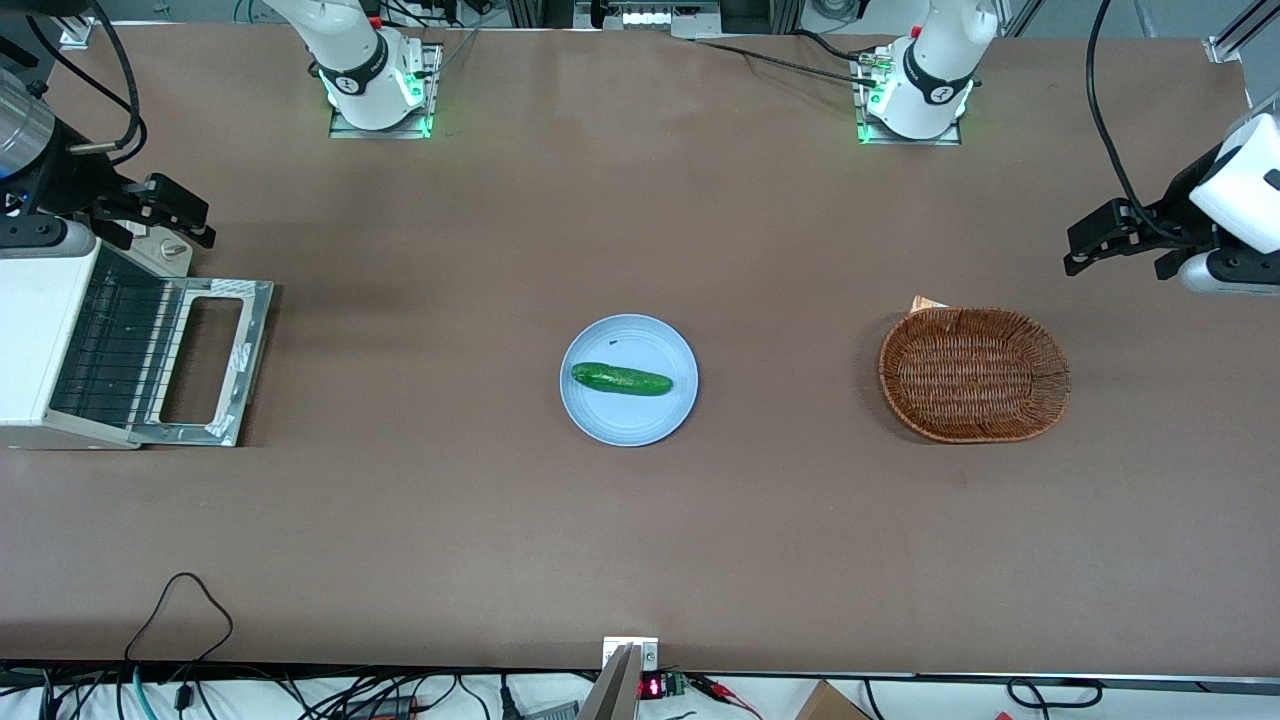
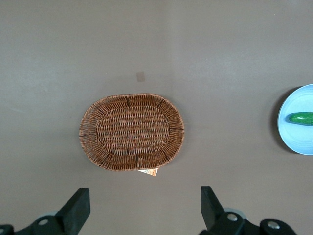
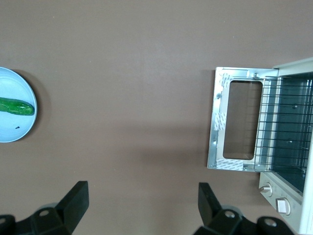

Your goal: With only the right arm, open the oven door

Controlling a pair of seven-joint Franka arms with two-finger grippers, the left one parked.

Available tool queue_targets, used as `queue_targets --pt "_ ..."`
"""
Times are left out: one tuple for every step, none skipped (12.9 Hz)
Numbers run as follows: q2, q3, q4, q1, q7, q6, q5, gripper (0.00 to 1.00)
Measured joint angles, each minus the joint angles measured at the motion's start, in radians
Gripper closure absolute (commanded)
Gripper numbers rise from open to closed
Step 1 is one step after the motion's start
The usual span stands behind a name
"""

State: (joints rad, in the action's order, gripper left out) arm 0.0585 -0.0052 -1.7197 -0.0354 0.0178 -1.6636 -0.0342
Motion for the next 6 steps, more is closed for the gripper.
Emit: queue_targets --pt "0.0 -0.002 0.0 0.0 0.0 0.001 0.0 0.01" --pt "0.0 -0.004 0.0 0.0 0.0 0.002 0.0 0.01" --pt "0.0 -0.006 0.0 0.0 0.0 0.002 0.0 0.01" --pt "0.0 -0.006 0.0 0.0 0.0 0.002 0.0 0.01" --pt "0.0 -0.006 0.0 0.0 0.0 0.002 0.0 0.01" --pt "0.0 -0.007 0.0 0.0 0.0 0.003 0.0 0.01"
